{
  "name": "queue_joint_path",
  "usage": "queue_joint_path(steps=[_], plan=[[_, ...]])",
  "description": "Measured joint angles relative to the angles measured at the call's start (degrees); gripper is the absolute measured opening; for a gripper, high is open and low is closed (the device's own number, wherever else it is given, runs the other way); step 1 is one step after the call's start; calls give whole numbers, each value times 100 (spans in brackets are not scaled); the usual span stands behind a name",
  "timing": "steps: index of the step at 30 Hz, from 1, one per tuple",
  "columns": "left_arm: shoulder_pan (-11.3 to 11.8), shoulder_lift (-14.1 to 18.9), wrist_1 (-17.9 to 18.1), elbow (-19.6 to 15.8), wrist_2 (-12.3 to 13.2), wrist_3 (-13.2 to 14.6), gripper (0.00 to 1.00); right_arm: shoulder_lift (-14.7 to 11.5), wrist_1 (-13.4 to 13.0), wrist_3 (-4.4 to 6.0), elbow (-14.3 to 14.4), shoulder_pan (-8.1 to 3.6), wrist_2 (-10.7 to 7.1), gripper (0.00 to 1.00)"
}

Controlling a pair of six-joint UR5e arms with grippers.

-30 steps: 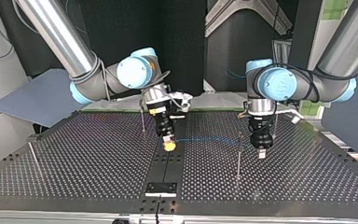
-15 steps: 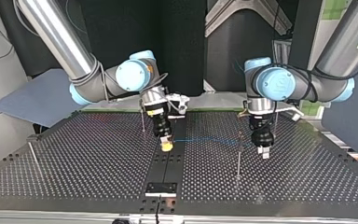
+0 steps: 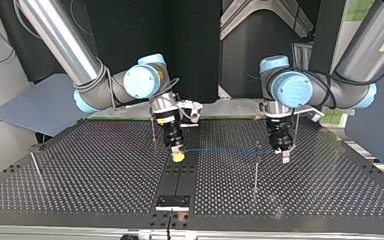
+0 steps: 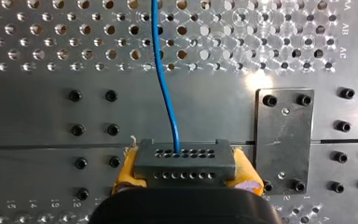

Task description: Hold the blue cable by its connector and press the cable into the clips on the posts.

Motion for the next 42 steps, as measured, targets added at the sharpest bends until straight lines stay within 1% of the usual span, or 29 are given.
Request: queue_joint_path(steps=[5,10,14,19,24,33,42], plan=[[-113,136,-233,-4,-15,-210,98,-1,39,1,0,16,5,0],[-179,391,-525,-35,8,-484,98,-1,52,0,-2,25,16,0],[-205,546,-763,-184,56,-554,98,-1,61,1,-1,32,17,0],[-249,734,-1045,-396,206,-513,98,-1,82,1,0,36,23,0],[-314,917,-1248,-501,263,-447,98,0,85,3,-1,38,24,0],[-459,1090,-1272,-517,499,-312,98,0,80,18,-1,39,26,0],[-589,1116,-1238,-518,517,-75,98,-1,85,18,0,38,26,0]])
